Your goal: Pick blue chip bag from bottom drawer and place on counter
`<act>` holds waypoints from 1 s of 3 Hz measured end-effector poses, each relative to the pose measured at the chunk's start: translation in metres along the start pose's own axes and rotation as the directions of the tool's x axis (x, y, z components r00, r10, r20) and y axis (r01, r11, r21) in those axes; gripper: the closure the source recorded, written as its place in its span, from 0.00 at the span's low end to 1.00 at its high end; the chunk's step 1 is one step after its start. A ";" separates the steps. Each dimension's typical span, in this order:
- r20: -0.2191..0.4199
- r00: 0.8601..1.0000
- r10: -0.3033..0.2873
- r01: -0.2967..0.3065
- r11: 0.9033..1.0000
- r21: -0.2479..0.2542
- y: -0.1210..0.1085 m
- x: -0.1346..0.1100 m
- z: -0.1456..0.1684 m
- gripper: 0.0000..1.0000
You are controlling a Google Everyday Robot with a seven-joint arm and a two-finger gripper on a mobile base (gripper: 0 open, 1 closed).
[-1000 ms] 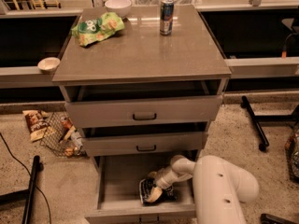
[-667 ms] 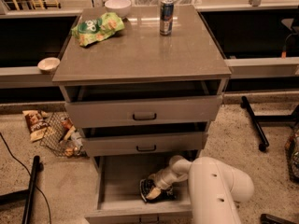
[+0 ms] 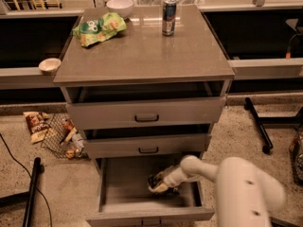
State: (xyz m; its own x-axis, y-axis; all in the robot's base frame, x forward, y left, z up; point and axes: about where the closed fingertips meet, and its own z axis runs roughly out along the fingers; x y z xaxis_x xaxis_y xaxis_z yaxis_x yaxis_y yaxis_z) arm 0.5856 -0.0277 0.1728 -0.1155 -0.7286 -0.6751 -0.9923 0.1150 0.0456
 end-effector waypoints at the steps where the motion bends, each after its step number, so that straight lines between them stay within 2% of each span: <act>1: 0.127 0.987 -0.104 0.091 0.991 0.099 0.012 -0.059 -0.076 1.00; 2: 0.229 0.960 -0.161 0.135 0.983 0.126 0.050 -0.082 -0.147 1.00; 3: 0.230 0.964 -0.133 0.098 0.983 0.158 0.054 -0.061 -0.169 1.00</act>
Offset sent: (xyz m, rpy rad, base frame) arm -0.0933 -0.1057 0.2583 0.3357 -0.2787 -0.0090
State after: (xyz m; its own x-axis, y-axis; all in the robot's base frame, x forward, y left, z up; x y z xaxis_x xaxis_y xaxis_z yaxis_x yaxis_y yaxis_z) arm 0.5315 -0.0911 0.3405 0.0310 -0.5622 -0.8264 -0.9793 0.1483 -0.1377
